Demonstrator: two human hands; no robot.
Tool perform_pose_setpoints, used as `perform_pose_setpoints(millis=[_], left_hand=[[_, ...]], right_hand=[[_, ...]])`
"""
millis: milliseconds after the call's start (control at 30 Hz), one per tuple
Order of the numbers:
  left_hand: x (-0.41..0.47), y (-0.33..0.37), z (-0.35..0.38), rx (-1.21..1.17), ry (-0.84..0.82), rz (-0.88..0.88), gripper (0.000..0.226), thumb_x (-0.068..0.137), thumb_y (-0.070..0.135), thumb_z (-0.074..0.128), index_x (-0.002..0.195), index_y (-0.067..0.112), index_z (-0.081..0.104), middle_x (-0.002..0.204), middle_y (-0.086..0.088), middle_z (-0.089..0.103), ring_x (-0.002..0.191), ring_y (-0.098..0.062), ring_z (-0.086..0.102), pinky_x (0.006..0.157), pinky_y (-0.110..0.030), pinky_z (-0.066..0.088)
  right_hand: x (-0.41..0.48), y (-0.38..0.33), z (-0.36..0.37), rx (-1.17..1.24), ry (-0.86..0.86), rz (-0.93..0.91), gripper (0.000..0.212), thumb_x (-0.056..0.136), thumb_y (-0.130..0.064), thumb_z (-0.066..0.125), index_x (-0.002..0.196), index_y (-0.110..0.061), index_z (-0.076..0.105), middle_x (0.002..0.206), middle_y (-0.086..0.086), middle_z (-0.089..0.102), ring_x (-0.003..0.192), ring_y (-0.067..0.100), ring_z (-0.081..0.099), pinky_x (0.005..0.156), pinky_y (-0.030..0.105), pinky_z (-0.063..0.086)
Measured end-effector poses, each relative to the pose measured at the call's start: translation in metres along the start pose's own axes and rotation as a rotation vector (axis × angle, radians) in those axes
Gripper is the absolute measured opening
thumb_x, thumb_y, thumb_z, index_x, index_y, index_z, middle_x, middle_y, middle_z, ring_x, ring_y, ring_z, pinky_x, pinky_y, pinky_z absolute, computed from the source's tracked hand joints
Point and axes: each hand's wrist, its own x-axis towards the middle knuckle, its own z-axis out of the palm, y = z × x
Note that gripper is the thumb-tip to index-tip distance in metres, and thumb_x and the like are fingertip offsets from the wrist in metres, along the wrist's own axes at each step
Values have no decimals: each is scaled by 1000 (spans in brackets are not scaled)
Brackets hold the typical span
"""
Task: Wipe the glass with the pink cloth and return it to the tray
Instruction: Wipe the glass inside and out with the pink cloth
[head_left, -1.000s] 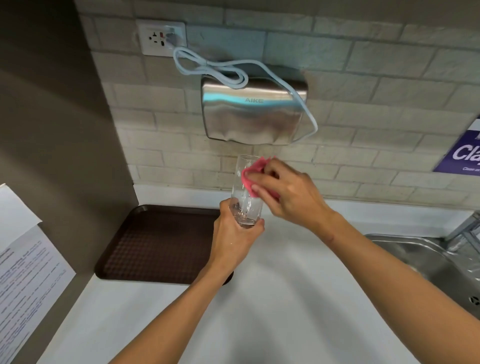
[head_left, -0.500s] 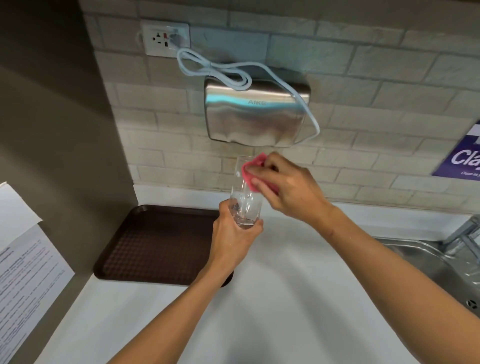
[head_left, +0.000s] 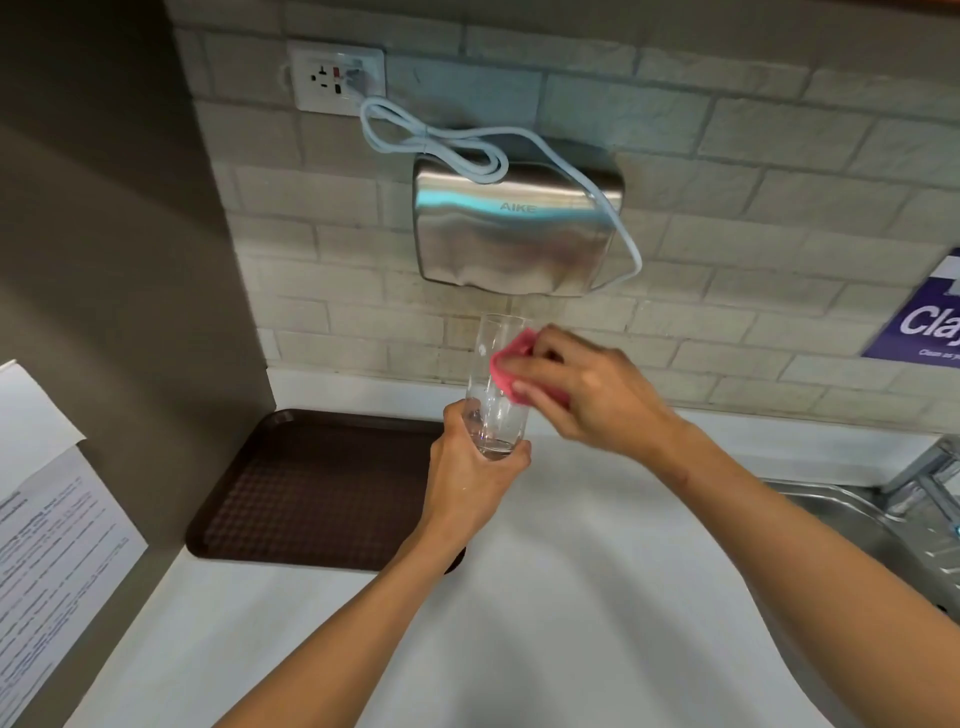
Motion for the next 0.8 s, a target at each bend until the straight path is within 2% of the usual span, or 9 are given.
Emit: perform_pose_setpoints(millis=[133,233,333,400,533,633,700,767,800], left_hand=[[0,5,7,-3,7,2,76,72,44,89,135,21,52,102,12,71,83,14,68,58,-3,49],[7,7,0,25,-4,15,75,71,51,85,130,20,53,100,7,74,78,2,72,54,-7,49],[13,6,-9,55,-14,29,74,76,51,74,138,18,52,99,11,70,74,1,70,53,-8,50],[11,4,-10,52,-15,33,79,76,50,80,141,18,50,99,12,70,77,2,71,55,-7,51],[7,1,-2,20,0,14,74,78,35,92,138,17,51,102,8,72,83,15,68,60,-4,50],[5,4,1,8,5,14,74,78,36,91,138,18,51,103,7,71,83,16,67,58,-4,49],[6,8,-1,8,-7,24,67,77,40,86,132,19,54,96,9,73,79,12,70,54,-7,49],[7,10,-7,13,-15,68,50,78,48,68,122,25,61,81,11,72,69,5,71,48,-10,47],[8,10,-10,14,-15,82,47,79,53,62,119,28,63,81,11,73,68,1,72,48,-11,48]], right_hand=[[20,-3,3,-47,100,90,28,102,-26,66,126,-15,76,110,10,66,93,26,67,60,42,62],[9,-19,19,-30,-10,-17,28,103,-28,61,124,-16,75,114,10,67,96,26,68,58,43,62],[-14,-26,27,49,-134,-118,31,104,-28,62,130,-16,74,116,10,67,94,24,67,58,36,59],[-19,-18,23,50,-145,-138,31,104,-27,65,132,-17,74,114,10,68,92,23,68,56,36,58],[0,0,11,-15,24,-9,31,104,-26,63,130,-15,75,105,13,65,86,25,66,53,39,61],[14,-8,17,-50,168,84,31,103,-24,65,129,-11,75,103,16,66,90,28,66,53,40,61],[11,-23,29,-40,167,42,28,101,-22,66,127,-12,75,104,16,65,92,27,63,50,37,58],[-3,-37,40,2,84,-91,28,102,-21,64,126,-11,73,110,13,62,97,25,59,50,36,55],[-11,-40,42,27,37,-136,28,101,-20,64,127,-11,72,114,10,58,100,24,57,51,35,55]])
